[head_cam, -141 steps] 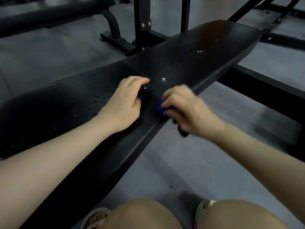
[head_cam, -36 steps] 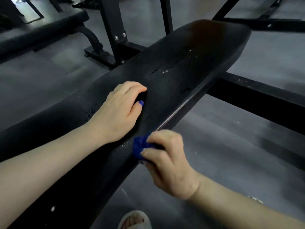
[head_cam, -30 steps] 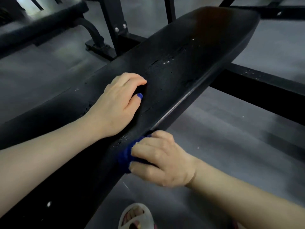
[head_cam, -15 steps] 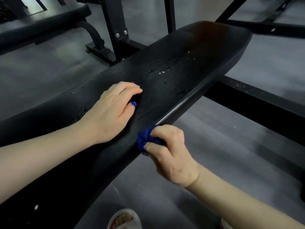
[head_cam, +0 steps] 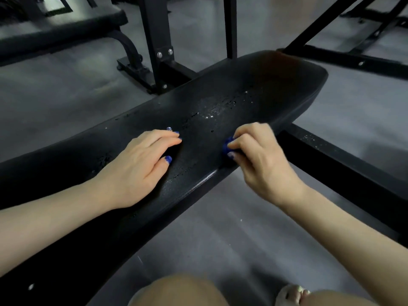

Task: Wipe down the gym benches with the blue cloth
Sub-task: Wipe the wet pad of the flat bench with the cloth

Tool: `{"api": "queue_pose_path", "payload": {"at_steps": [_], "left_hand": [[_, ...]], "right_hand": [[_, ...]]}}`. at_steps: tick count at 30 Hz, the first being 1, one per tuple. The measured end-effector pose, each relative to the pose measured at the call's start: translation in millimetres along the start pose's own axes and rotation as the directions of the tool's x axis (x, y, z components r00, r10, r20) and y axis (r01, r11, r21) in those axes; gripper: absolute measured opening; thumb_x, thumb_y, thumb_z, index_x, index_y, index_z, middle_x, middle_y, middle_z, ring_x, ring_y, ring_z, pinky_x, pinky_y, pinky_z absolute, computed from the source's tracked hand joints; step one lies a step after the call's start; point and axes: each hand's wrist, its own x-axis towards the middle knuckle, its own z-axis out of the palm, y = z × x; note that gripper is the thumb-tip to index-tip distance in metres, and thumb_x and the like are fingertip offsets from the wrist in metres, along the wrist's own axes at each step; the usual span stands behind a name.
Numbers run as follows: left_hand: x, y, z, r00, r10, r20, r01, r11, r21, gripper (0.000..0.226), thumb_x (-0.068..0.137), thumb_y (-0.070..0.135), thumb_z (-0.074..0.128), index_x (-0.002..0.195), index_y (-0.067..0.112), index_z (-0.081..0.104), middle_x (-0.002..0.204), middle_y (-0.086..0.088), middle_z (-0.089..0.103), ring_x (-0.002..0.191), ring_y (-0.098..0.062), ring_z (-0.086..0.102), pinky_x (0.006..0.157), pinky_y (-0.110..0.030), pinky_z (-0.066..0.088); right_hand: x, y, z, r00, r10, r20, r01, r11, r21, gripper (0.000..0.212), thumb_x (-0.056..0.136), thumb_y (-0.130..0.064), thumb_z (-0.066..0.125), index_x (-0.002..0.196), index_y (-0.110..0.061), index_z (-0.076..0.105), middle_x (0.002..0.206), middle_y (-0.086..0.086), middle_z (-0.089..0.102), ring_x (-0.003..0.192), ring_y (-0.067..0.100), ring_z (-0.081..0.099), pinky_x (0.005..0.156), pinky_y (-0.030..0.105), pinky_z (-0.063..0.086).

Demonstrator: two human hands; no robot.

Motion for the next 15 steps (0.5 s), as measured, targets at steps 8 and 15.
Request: {"api": "queue_pose_path", "payload": {"at_steps": [8, 15], "left_hand": [[2, 4, -2, 1.000, -0.024, -0.008, 0.024, 1.000, -0.004, 0.051, 0.093, 0.036, 0.030, 0.139, 0.022, 0.047, 0.145, 0.013, 0.039, 0.137, -0.004, 0.030, 0.112, -0.028, 0.023], [2, 4, -2, 1.000, -0.013, -0.009, 0.013, 1.000, 0.016, 0.047, 0.096, 0.030, 0.033, 0.140, 0.021, 0.047, 0.144, 0.013, 0.038, 0.140, -0.003, 0.026, 0.111, -0.024, 0.018]], "right_hand": [[31, 8, -19, 0.868, -0.304, 0.394, 0.240, 0.949, 0.203, 0.011, 0.090, -0.015, 0.059, 0.097, -0.008, 0.064, 0.109, 0.009, 0.057, 0.092, 0.025, 0.051, 0.081, 0.040, 0.046], [38, 80, -36, 0.961, 0.082, 0.265, -0.078, 0.997, -0.023, 0.007, 0.089, -0.009, 0.065, 0.096, -0.011, 0.065, 0.109, 0.006, 0.060, 0.102, 0.025, 0.053, 0.089, 0.046, 0.049]]}}
